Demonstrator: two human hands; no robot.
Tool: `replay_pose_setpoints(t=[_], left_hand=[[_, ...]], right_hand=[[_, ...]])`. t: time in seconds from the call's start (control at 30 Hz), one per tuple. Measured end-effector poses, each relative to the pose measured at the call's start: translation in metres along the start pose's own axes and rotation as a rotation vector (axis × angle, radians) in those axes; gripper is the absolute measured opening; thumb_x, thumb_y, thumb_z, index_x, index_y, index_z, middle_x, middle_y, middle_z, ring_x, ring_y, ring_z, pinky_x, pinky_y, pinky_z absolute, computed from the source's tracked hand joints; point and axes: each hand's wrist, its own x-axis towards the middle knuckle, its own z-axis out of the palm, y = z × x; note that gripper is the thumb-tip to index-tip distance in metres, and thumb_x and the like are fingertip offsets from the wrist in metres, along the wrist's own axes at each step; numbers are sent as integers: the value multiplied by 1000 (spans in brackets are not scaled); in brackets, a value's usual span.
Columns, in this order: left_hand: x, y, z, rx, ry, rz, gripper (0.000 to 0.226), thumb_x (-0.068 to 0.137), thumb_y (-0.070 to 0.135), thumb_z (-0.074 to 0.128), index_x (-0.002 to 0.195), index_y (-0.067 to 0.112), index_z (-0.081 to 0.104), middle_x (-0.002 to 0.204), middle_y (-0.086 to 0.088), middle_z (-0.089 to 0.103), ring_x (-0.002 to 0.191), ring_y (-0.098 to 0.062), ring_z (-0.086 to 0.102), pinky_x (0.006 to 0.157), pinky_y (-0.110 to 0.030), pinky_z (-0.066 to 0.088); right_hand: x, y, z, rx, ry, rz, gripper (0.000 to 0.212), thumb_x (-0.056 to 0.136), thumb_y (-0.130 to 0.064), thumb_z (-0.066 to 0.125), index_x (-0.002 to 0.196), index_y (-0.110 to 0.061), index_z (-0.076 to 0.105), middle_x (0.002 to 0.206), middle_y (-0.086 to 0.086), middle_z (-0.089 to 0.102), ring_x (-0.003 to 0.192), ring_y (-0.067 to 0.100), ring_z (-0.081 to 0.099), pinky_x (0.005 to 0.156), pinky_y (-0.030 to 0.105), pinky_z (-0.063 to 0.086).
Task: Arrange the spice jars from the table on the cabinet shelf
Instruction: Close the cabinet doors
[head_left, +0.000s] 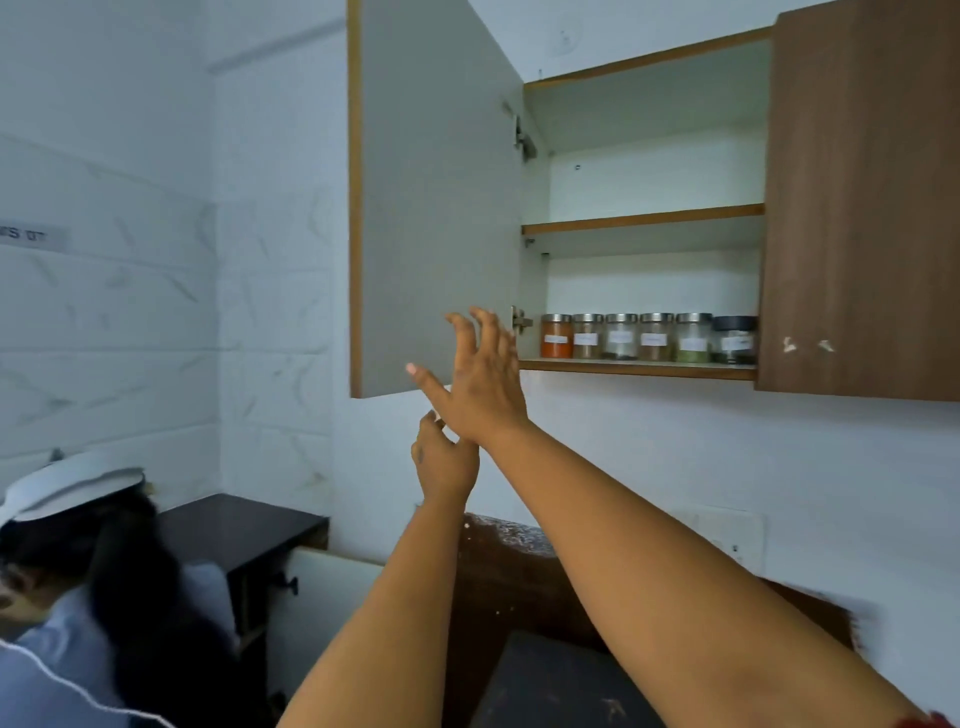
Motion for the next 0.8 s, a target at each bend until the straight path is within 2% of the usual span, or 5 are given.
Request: replay_pose_setpoints(t=[0.1,0.27,0.43,0.63,0.8], left_hand=[[26,3,-25,-273,-2,-312,66,102,40,37,156,16,6,156,-11,32,139,-34,38,108,-48,37],[59,6,-53,-616,86,41,55,94,60,43,139,28,47,128,6,62,119,-13,60,91,-27,52],[56,-11,-28,-511,173,251,44,71,76,57,105,49,59,94,33,68,99,-2,66,84,-18,53],[18,-9,54,-364,-37,646,67,96,50,41,139,-2,44,134,-17,55,123,-29,54,97,-50,48],[-28,17,130,-178,-227,785,74,94,64,29,154,21,17,162,-9,19,150,-24,14,120,-42,19]], right_hand=[[16,-21,25,79,-67,12,94,77,-80,40,149,-24,17,157,7,14,146,28,8,120,50,11],[35,-45,56,206,-58,111,106,69,-80,53,150,-28,9,152,4,18,141,28,19,116,47,25],[35,-29,52,250,29,74,99,73,-60,67,149,-29,12,147,0,23,135,23,29,109,45,37],[21,21,-17,336,286,17,75,71,-26,65,139,-18,34,131,2,47,115,14,52,93,31,49],[3,107,-86,159,493,218,42,91,-21,56,131,-18,44,107,-1,65,90,7,63,78,19,52]])
